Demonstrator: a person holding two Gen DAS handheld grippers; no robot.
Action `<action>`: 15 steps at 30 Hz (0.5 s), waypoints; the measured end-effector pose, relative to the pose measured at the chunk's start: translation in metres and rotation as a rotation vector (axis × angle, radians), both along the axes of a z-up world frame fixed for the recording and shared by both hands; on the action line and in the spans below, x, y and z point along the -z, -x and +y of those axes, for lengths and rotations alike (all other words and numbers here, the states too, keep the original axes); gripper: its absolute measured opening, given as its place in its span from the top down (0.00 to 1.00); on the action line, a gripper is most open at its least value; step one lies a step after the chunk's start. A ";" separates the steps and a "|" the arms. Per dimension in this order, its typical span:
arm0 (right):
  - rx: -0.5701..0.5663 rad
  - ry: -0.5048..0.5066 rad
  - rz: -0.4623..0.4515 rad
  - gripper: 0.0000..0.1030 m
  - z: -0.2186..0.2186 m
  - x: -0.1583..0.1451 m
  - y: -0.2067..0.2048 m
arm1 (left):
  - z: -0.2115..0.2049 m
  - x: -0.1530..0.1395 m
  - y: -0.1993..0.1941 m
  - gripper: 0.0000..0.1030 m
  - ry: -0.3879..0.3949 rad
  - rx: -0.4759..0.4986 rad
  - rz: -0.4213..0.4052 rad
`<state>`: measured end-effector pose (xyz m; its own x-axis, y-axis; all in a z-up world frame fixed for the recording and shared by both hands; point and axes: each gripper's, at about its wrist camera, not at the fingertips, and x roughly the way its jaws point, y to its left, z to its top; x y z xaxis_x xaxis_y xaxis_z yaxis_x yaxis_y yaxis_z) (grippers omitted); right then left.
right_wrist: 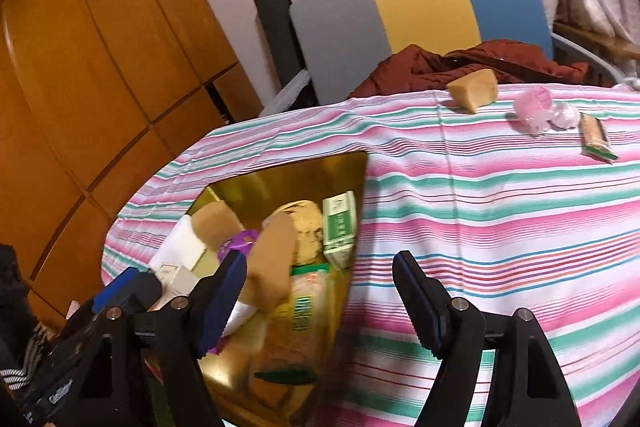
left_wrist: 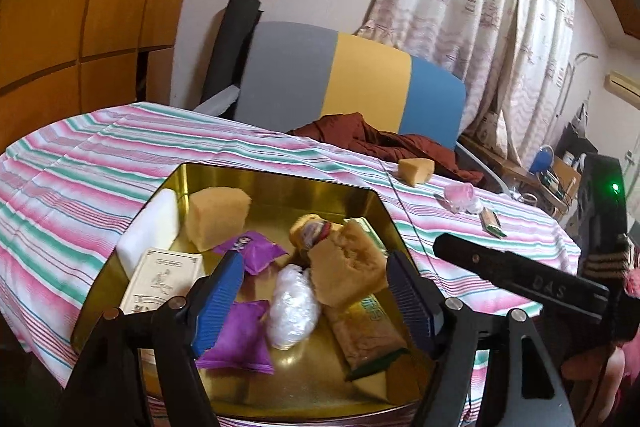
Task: Organize objects
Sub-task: 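Open the left gripper to drop the purple packet while the right gripper drops the sponge, then move both open grippers from the tray back toward the table items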
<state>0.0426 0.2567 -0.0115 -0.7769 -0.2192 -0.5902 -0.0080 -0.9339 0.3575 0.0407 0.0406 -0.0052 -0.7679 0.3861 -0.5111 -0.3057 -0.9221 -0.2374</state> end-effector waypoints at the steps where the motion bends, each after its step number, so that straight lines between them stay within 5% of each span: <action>1: 0.005 -0.003 -0.001 0.26 0.004 0.000 -0.001 | 0.002 0.000 -0.001 0.27 0.001 0.008 0.001; 15: 0.149 -0.061 -0.041 0.26 0.066 0.004 -0.002 | 0.051 0.002 -0.007 0.26 0.027 0.138 -0.027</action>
